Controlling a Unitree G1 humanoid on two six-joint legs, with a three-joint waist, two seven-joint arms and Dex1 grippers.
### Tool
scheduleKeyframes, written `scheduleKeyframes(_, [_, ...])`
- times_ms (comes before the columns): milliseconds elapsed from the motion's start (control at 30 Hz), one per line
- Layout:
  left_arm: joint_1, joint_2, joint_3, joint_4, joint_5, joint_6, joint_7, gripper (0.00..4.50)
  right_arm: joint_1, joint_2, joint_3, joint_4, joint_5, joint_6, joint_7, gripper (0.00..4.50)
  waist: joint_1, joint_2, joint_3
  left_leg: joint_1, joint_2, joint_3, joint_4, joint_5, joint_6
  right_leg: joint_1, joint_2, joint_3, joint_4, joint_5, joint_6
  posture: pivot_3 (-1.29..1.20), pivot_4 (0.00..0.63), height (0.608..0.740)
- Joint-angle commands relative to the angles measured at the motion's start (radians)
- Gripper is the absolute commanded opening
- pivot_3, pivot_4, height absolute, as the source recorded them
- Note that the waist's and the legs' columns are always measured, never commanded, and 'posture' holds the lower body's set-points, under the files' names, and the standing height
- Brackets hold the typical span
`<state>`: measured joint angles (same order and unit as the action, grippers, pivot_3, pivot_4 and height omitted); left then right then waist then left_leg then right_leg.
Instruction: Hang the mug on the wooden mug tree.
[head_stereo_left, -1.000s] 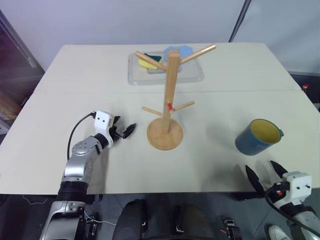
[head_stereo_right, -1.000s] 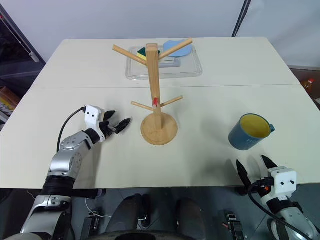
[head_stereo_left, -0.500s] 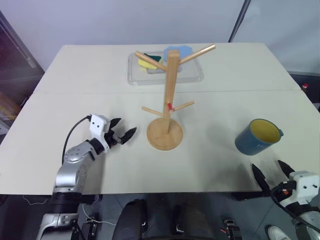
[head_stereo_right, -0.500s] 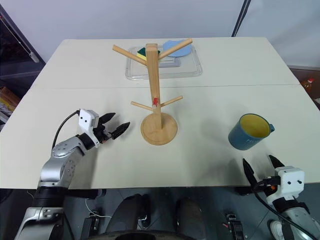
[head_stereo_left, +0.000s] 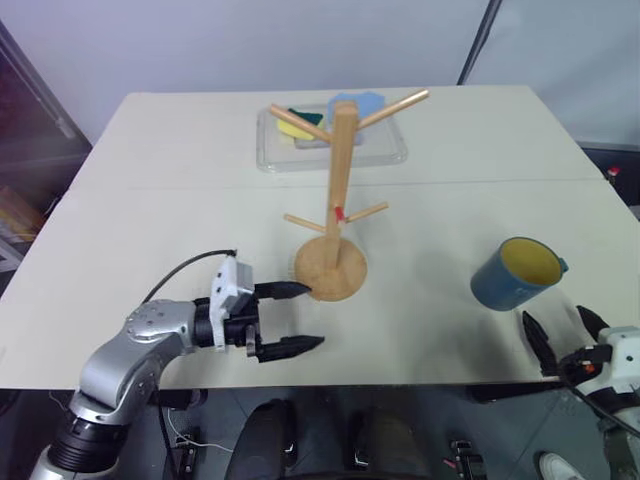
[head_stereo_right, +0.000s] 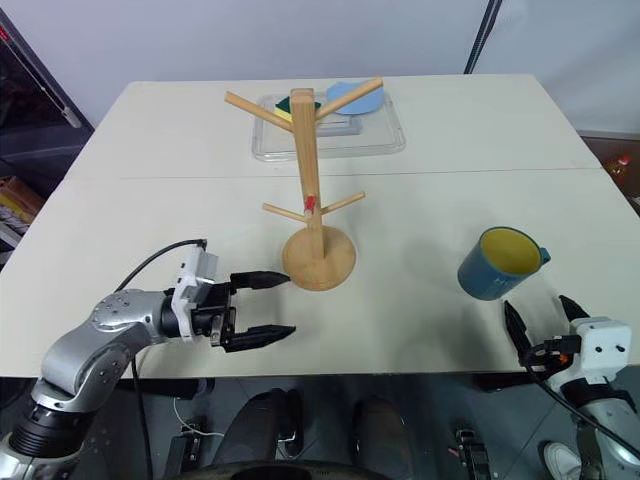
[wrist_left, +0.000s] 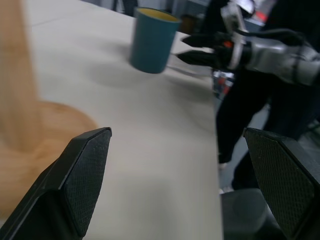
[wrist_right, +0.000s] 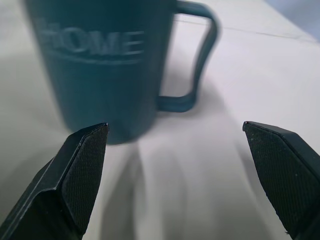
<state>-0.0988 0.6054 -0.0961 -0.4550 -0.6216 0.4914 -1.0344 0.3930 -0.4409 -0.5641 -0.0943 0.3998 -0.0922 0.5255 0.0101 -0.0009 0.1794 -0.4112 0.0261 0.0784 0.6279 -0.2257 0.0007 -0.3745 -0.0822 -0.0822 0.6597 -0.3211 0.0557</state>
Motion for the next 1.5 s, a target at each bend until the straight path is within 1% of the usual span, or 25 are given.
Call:
scheduleKeyframes(33, [-0.009, -0.003, -0.019, -0.031, 0.024, -0.035, 0.002, 4.50, -0.051, -0.050, -0.041, 0.044, 0.009, -0.011, 0.007, 4.45, -0.001, 0.000, 0.000, 0.000, 0.000, 0.000, 0.000, 0.000, 0.000, 0.000, 0.000, 0.000, 0.000, 0.001, 0.001, 0.00, 0.150, 0.740])
scheduleKeyframes(267, [0.035, -0.006, -0.029, 0.011, 0.074, -0.117, -0.015, 4.50, -0.167, -0.142, -0.040, 0.158, 0.009, -0.022, 0.050, 4.45, 0.001, 0.000, 0.000, 0.000, 0.000, 0.001, 0.000, 0.000, 0.001, 0.000, 0.001, 0.000, 0.000, 0.001, 0.003, 0.00, 0.150, 0.740])
scheduleKeyframes(633, [0.091, -0.014, -0.020, 0.041, 0.117, -0.222, -0.008, 4.50, -0.291, -0.213, -0.009, 0.293, 0.006, -0.028, 0.155, 4.45, 0.001, 0.000, 0.000, 0.001, 0.000, 0.001, 0.001, -0.001, 0.002, 0.000, 0.001, 0.000, 0.000, 0.002, 0.003, 0.00, 0.150, 0.740])
scheduleKeyframes(1067, [0.079, -0.005, -0.011, 0.028, 0.111, -0.205, 0.011, 4.50, -0.413, -0.289, 0.030, 0.474, 0.008, -0.047, 0.325, 4.45, 0.000, 0.000, 0.000, 0.001, 0.000, 0.002, 0.001, -0.001, 0.002, 0.001, 0.002, 0.000, 0.000, 0.002, 0.004, 0.00, 0.150, 0.740])
scheduleKeyframes(1500, [0.067, 0.012, 0.002, 0.003, 0.099, -0.169, 0.035, 4.50, -0.559, -0.300, 0.092, 0.645, -0.025, -0.111, 0.392, 4.45, 0.000, 0.000, 0.001, 0.001, 0.000, 0.002, 0.002, -0.001, 0.002, 0.001, 0.002, 0.000, 0.001, 0.002, 0.004, 0.00, 0.150, 0.740])
